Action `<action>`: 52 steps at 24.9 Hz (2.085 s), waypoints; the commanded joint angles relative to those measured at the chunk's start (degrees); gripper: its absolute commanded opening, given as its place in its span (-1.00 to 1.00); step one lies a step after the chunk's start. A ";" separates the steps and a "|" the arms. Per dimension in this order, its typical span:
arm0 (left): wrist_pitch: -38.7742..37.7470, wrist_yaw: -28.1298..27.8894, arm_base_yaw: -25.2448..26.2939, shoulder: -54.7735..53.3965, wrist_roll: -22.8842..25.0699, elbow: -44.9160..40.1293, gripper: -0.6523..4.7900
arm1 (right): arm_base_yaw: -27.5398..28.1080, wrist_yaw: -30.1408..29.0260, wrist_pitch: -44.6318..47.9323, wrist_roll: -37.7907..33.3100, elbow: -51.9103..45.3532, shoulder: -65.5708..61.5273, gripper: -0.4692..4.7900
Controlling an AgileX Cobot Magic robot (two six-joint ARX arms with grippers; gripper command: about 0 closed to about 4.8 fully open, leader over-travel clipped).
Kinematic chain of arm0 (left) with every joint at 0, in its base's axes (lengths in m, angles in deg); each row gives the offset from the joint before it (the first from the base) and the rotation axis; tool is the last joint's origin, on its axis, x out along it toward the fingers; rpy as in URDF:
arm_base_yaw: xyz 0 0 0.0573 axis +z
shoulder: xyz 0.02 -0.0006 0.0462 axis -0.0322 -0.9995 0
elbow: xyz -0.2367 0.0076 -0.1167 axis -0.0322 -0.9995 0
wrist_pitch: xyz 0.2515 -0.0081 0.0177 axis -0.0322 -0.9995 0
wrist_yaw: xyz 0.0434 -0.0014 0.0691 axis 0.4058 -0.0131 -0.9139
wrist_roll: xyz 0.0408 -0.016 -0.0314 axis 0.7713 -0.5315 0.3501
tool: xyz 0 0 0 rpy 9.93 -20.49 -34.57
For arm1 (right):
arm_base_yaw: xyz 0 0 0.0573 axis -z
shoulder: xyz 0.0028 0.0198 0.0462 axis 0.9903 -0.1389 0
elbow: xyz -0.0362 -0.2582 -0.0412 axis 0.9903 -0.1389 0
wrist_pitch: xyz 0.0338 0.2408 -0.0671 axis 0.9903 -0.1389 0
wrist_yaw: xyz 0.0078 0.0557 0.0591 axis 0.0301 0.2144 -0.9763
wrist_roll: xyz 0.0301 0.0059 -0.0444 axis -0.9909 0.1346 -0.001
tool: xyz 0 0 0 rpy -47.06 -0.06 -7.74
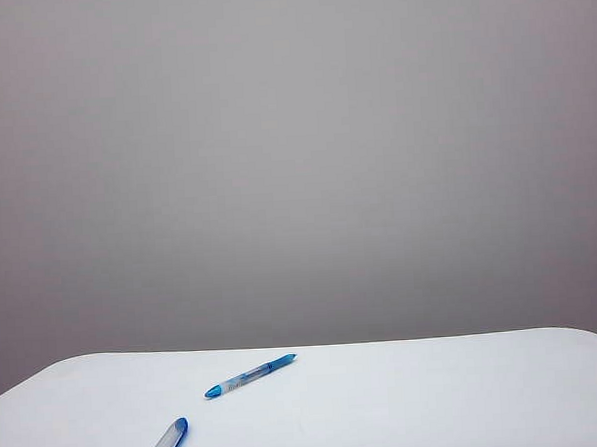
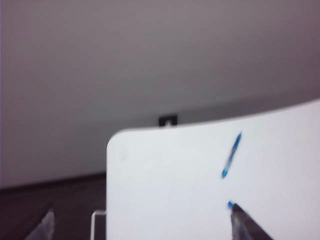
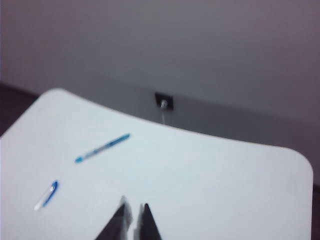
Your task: Pick up the pen and remove the cap.
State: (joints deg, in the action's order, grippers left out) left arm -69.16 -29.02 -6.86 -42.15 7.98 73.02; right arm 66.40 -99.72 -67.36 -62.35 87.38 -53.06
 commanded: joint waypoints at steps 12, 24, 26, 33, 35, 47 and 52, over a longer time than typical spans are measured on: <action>17.03 -2.67 0.00 8.20 -10.21 -15.32 0.57 | 3.37 1.33 22.51 -2.16 -18.16 21.79 -0.83; 29.00 -1.18 0.00 8.57 -10.97 -28.04 0.57 | 3.39 7.96 24.70 -4.79 -27.19 31.85 -0.83; 29.70 -0.72 0.00 9.18 -9.84 -29.05 0.50 | 3.39 9.03 24.85 -4.94 -29.62 33.81 -0.83; 35.56 1.20 0.00 12.87 -9.73 -34.75 0.17 | 3.43 11.56 28.52 -6.01 -39.87 40.17 -0.83; 35.47 1.22 0.00 12.90 -9.73 -35.52 0.13 | 3.48 11.56 28.52 -5.97 -41.33 40.30 -0.83; 33.55 1.16 0.04 13.20 -6.08 -36.72 -0.34 | 3.61 14.36 27.71 -4.28 -49.13 40.37 -0.83; 31.58 -0.59 0.04 13.18 -5.86 -36.72 -0.72 | 3.58 14.34 26.93 -4.70 -49.13 40.37 -0.83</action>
State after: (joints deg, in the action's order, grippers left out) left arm -36.66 -28.58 -6.84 -28.94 1.84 36.06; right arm 69.92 -85.62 -41.05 -66.76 38.60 -12.73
